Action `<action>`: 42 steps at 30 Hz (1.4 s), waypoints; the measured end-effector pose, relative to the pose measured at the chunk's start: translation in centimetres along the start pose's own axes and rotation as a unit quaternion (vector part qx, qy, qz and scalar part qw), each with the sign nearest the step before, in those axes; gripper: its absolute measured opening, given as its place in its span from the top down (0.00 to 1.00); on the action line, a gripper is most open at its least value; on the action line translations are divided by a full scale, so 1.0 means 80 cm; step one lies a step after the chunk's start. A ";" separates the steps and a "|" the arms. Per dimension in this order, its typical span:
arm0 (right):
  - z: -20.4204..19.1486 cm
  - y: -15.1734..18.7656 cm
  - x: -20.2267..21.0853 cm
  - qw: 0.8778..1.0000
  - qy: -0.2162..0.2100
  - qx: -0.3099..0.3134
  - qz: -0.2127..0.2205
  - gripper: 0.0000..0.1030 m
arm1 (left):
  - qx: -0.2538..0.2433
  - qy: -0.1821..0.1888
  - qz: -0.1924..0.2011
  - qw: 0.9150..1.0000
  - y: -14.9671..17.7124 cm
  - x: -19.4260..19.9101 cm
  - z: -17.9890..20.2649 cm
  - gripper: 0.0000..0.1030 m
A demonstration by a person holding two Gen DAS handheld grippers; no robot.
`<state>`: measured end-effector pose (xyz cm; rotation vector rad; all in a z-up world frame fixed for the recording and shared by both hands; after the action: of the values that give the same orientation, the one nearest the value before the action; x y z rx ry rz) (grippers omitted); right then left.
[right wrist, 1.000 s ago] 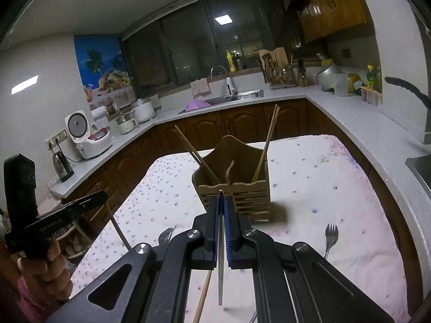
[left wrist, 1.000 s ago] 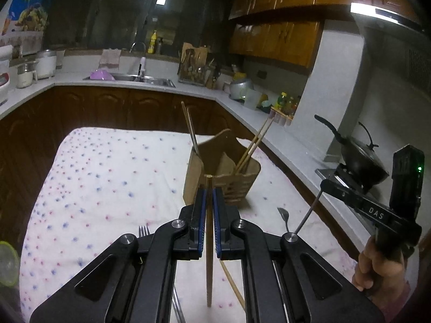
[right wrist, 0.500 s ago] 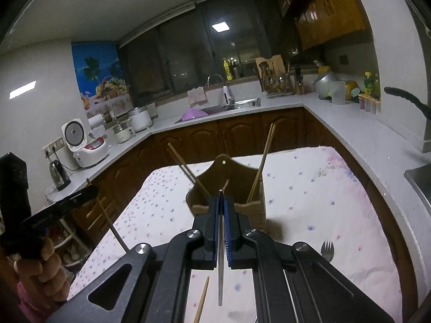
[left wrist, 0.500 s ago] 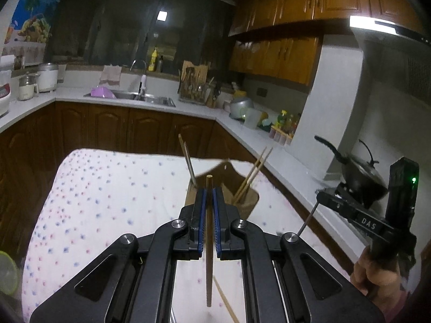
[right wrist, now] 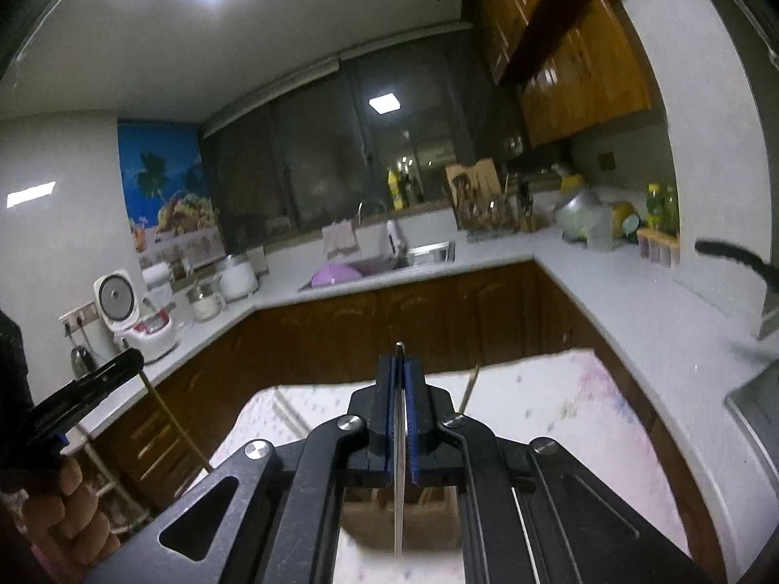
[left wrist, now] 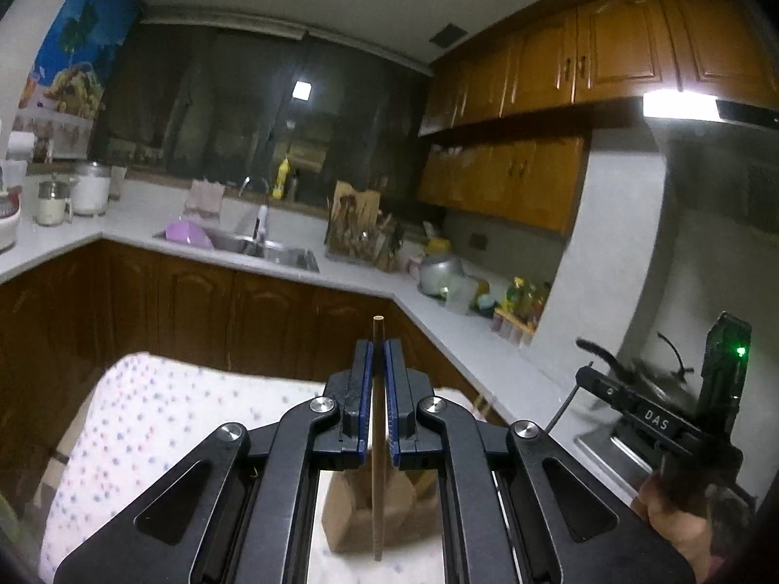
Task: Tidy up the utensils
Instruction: 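Lower both held chopsticks down into the wooden holder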
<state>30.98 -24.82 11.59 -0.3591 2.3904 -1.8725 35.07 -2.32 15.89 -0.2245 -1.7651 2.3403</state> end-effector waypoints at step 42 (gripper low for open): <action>0.069 0.116 -0.114 0.995 0.044 -0.050 -0.079 0.96 | -0.001 -0.048 -0.074 0.996 0.147 -0.111 -0.034 0.95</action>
<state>39.74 -25.80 0.57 -0.4976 2.5924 -1.8710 43.55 -5.14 3.83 0.0192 -1.7602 2.2789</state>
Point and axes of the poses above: each gripper's, at about its wrist camera, not at the fingertips, and x roughly against the way its jaws point, z to its right, y to its underside, the point moved 10 cm from there along -x, roughly the way its jaws point, and after that the axes turned 11 degrees about z, right-handed, at the moved point
